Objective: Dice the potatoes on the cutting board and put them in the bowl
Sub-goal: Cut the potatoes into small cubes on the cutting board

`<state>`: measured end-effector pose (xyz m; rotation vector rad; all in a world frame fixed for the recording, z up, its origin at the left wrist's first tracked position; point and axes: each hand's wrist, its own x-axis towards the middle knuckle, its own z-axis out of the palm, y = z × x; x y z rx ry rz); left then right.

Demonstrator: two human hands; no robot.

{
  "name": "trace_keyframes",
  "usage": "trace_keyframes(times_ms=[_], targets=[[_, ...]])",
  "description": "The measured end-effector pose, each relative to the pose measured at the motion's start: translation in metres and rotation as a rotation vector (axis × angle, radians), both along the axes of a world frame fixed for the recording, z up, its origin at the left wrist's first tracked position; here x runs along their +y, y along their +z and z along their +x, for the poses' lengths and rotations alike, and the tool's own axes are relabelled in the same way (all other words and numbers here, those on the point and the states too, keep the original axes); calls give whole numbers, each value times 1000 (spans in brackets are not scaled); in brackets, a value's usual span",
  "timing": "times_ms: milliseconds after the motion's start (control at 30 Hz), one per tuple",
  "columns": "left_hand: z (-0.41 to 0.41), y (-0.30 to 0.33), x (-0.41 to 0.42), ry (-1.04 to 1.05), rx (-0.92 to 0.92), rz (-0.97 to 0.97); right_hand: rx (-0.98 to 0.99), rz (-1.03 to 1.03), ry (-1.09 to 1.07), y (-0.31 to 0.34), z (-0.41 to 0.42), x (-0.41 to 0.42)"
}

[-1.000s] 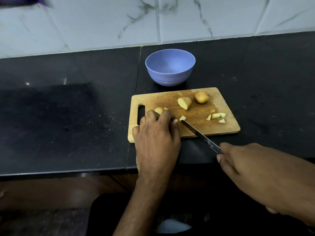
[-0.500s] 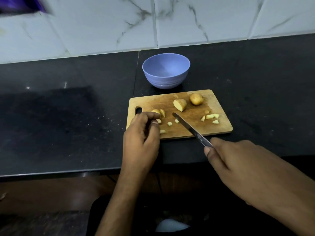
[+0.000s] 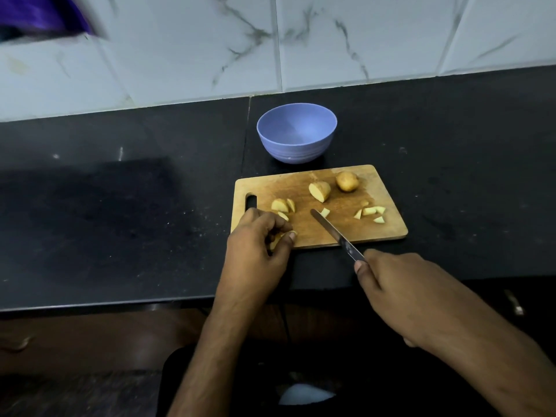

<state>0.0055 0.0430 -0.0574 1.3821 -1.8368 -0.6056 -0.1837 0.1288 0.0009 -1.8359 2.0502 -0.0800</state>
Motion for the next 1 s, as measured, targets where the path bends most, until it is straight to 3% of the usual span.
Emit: trace_keyframes(times_ms=[133, 367, 1000], targets=[[-9, 3, 1, -3, 15, -28, -26, 31, -48, 4, -9, 6], [-44, 11, -8, -71, -167, -64, 39, 64, -118, 16, -22, 10], [-52, 6, -17, -61, -92, -53, -8, -11, -12, 5, -12, 3]])
